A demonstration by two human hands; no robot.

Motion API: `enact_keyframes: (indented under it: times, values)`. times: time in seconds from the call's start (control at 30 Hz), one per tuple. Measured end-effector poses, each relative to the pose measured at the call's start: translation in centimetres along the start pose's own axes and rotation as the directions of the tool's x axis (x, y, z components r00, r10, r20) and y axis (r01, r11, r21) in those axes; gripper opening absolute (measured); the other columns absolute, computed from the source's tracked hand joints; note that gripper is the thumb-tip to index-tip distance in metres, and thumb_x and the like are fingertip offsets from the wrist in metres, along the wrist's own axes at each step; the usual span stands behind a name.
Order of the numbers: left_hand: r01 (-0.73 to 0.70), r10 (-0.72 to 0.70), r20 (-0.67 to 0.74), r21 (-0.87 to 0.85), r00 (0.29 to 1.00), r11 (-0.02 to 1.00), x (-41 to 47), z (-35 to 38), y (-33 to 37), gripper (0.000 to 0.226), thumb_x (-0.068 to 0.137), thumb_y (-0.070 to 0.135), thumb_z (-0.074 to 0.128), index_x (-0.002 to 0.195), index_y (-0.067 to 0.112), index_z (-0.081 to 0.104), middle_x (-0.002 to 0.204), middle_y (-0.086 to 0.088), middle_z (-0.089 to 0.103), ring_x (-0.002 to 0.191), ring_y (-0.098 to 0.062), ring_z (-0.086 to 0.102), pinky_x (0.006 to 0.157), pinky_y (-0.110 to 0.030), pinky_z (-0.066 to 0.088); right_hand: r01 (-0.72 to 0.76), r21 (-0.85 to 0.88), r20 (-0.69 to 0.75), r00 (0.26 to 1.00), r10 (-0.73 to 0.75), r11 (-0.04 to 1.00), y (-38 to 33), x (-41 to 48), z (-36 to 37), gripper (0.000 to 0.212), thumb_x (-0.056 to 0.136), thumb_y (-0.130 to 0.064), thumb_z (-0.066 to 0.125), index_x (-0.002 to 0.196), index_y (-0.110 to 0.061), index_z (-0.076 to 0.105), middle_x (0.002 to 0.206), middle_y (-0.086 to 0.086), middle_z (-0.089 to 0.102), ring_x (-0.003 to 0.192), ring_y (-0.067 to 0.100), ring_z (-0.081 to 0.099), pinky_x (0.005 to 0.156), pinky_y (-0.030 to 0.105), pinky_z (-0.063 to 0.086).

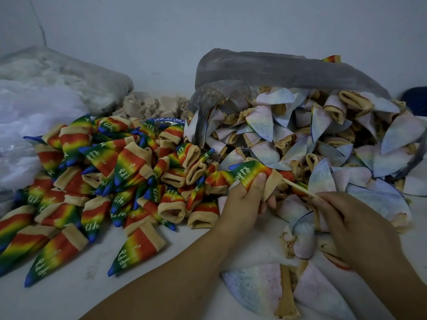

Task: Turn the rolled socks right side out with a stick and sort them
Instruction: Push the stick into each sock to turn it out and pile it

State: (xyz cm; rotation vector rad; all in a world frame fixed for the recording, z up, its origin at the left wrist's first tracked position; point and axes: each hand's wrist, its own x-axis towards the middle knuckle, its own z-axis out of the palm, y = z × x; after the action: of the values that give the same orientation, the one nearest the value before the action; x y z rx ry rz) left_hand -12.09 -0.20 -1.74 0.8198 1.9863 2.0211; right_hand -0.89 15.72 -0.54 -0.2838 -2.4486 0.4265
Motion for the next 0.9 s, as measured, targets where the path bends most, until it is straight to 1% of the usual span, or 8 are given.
enact_keyframes:
  times: [0.13, 0.2, 0.3, 0.47, 0.6, 0.73, 0.83, 0.9]
  values:
    - [0.0, -0.005, -0.035, -0.124, 0.999, 0.992, 0.3, -0.2, 0.0, 0.051, 0.106, 0.038, 0.037, 0.068, 0.017, 0.063, 0.061, 0.006, 0.061, 0.052, -0.006, 0.045, 0.054, -0.012, 0.038, 0.046, -0.069, -0.025, 0.999, -0.048, 0.997, 0.6, 0.1, -0.5, 0.022, 0.092, -0.025, 0.048, 0.095, -0.018, 0.069, 0.077, 0.0, 0.062, 0.069, 0.019, 0.054, 0.056, 0.019, 0.035]
    - [0.028, -0.036, -0.029, -0.222, 0.999, 0.975, 0.4, -0.1, 0.0, 0.052, 0.105, 0.042, 0.039, 0.068, 0.015, 0.064, 0.062, 0.003, 0.06, 0.05, -0.006, 0.044, 0.052, -0.013, 0.038, -0.008, -0.049, -0.033, 0.999, 0.007, 0.999, 0.5, 0.0, -0.5, 0.028, 0.093, -0.032, 0.042, 0.094, -0.02, 0.067, 0.078, -0.002, 0.062, 0.067, 0.015, 0.051, 0.057, 0.015, 0.033]
    - [0.107, -0.095, 0.049, -0.406, 0.994, 0.908, 0.4, 0.1, 0.2, 0.053, 0.1, 0.047, 0.042, 0.063, 0.021, 0.069, 0.066, -0.011, 0.049, 0.049, -0.008, 0.041, 0.05, -0.019, 0.033, -0.142, 0.044, -0.006, 0.99, 0.142, 0.989, -0.5, -0.3, 0.1, 0.032, 0.09, -0.05, 0.03, 0.087, -0.033, 0.057, 0.068, -0.014, 0.057, 0.061, 0.002, 0.048, 0.051, 0.023, 0.033]
    - [0.173, -0.117, 0.131, -0.606, 0.984, 0.776, 0.9, -0.1, -0.1, 0.041, 0.094, 0.043, 0.048, 0.072, 0.02, 0.074, 0.067, -0.005, 0.061, 0.05, -0.007, 0.044, 0.048, -0.017, 0.037, -0.255, 0.148, 0.053, 0.967, 0.25, 0.956, -1.3, -0.4, 1.1, 0.023, 0.094, -0.041, 0.039, 0.085, -0.033, 0.059, 0.07, -0.011, 0.058, 0.067, 0.001, 0.049, 0.054, 0.024, 0.033]
    - [0.202, -0.205, 0.067, -0.623, 0.976, 0.756, 1.2, -0.3, -0.3, 0.031, 0.088, 0.036, 0.057, 0.093, 0.007, 0.069, 0.073, -0.007, 0.064, 0.05, -0.008, 0.045, 0.047, -0.016, 0.036, -0.186, 0.119, 0.11, 0.979, 0.173, 0.975, -1.0, -0.1, 0.6, 0.023, 0.093, -0.039, 0.043, 0.091, -0.029, 0.064, 0.071, -0.012, 0.059, 0.067, 0.006, 0.052, 0.055, 0.027, 0.036]
    - [0.223, -0.237, 0.057, -0.596, 0.97, 0.771, 1.2, -0.6, -0.4, 0.019, 0.083, 0.027, 0.065, 0.089, 0.01, 0.069, 0.069, -0.002, 0.063, 0.047, -0.006, 0.042, 0.044, -0.015, 0.03, 0.02, -0.062, 0.024, 1.0, -0.019, 0.998, 0.0, 0.5, -0.6, 0.013, 0.089, -0.024, 0.06, 0.094, -0.019, 0.07, 0.08, -0.001, 0.066, 0.071, 0.021, 0.059, 0.056, 0.033, 0.046]
    - [0.23, -0.22, 0.09, -0.597, 0.971, 0.769, 1.1, -0.5, -0.4, 0.019, 0.08, 0.026, 0.07, 0.091, 0.011, 0.065, 0.065, 0.004, 0.062, 0.049, -0.005, 0.046, 0.045, -0.015, 0.034, 0.034, -0.078, 0.051, 0.998, -0.03, 0.996, 0.9, 0.6, -1.0, 0.032, 0.097, -0.038, 0.046, 0.096, -0.018, 0.071, 0.079, 0.003, 0.063, 0.074, 0.026, 0.058, 0.062, 0.041, 0.048]
    - [0.237, -0.223, 0.095, -0.572, 0.97, 0.786, 0.9, -0.4, -0.1, 0.027, 0.079, 0.035, 0.072, 0.094, 0.012, 0.068, 0.068, 0.003, 0.064, 0.054, -0.006, 0.052, 0.048, -0.017, 0.039, 0.114, -0.208, 0.03, 0.993, -0.11, 0.972, 1.0, 0.7, -1.0, 0.021, 0.087, -0.027, 0.056, 0.096, -0.016, 0.07, 0.076, 0.005, 0.057, 0.069, 0.031, 0.055, 0.058, 0.043, 0.047]
